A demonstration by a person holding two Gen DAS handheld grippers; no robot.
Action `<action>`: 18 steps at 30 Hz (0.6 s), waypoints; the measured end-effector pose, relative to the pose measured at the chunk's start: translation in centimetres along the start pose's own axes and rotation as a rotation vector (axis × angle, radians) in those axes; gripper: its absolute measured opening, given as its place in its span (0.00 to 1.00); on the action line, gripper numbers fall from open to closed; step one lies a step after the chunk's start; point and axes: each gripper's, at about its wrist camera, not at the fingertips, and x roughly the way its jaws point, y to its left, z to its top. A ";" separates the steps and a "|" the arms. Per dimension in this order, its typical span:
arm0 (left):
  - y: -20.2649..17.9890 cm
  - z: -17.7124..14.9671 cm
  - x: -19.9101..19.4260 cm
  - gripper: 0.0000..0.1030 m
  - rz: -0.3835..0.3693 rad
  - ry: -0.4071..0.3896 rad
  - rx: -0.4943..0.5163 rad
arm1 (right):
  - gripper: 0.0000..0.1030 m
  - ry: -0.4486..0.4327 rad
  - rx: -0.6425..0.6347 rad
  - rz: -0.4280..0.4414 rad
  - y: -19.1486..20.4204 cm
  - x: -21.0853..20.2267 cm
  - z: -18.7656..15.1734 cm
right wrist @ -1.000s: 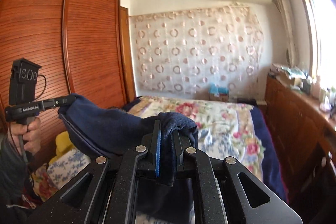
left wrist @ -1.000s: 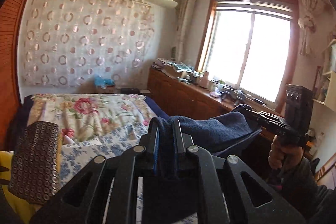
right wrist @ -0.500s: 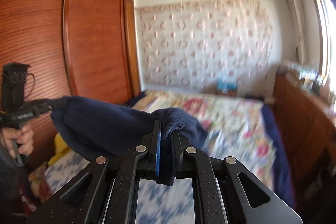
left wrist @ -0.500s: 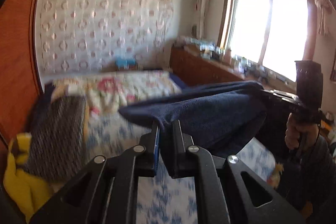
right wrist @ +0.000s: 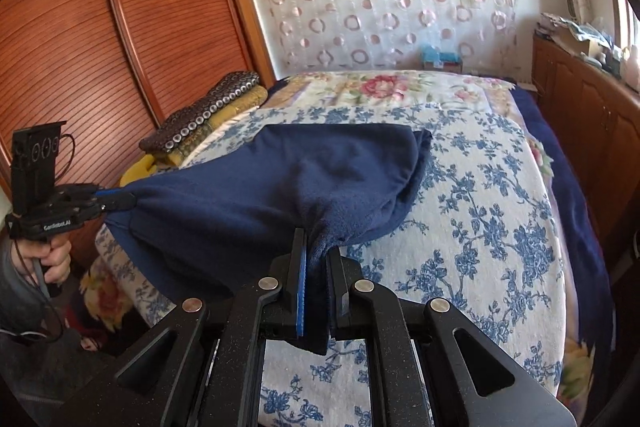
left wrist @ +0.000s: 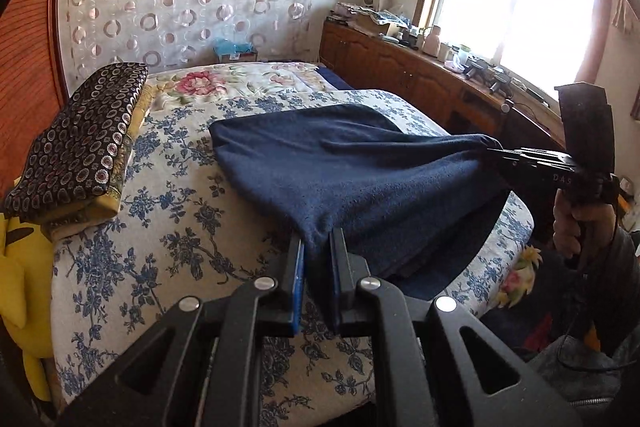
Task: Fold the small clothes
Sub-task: 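Fold the lifted shirt edge over the rest and lower it with both tools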
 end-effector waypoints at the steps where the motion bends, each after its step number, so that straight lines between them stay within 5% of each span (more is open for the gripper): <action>1: 0.5 0.4 -0.1 0.09 0.000 -0.003 -0.003 | 0.05 -0.001 0.000 -0.002 0.1 -0.1 0.0; 18: 7.1 10.6 8.8 0.10 0.030 -0.048 -0.092 | 0.06 0.012 0.057 -0.064 -4.8 8.5 9.2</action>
